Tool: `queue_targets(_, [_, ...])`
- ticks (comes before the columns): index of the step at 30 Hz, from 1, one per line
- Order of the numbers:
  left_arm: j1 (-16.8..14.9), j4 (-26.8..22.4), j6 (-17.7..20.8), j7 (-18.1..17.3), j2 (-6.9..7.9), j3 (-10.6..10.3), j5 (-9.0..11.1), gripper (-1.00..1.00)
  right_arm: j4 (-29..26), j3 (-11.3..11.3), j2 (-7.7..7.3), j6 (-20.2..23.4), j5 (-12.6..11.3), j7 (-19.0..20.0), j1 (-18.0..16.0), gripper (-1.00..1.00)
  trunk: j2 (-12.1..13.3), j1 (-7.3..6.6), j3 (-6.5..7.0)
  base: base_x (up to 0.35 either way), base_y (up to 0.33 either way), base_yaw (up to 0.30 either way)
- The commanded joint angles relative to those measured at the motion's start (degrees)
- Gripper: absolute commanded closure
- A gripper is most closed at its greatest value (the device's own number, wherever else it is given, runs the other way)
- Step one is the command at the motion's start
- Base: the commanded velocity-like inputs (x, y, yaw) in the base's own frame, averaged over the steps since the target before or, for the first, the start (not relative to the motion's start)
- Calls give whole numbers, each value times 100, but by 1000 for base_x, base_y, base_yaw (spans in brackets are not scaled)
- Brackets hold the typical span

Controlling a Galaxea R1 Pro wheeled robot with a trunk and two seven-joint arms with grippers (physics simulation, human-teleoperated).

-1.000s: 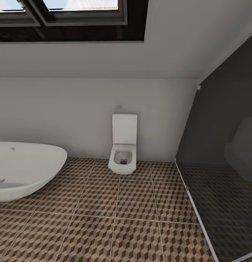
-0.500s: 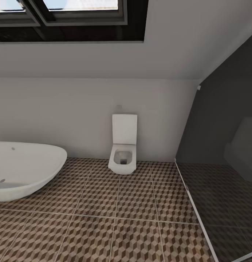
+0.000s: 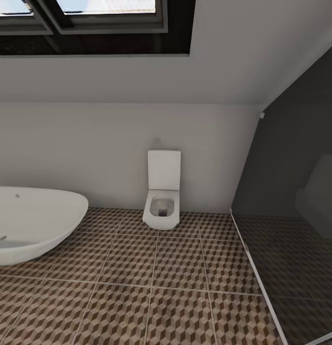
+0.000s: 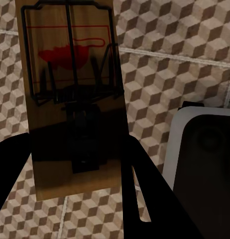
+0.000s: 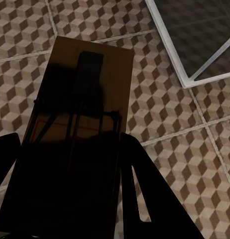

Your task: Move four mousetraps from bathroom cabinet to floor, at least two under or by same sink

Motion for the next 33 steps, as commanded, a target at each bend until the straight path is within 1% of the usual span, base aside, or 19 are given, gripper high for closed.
queue_targets(1, [-7, 14, -20, 34, -3, -40, -12, 100, -2, 51, -1, -9, -12, -49, -3, 100, -11, 3, -11, 0, 0, 0])
queue_targets(33, [-7, 14, -21, 34, -3, -40, -12, 100, -3, 51, -1, -9, -12, -49, -3, 100, -11, 3, -11, 0, 0, 0])
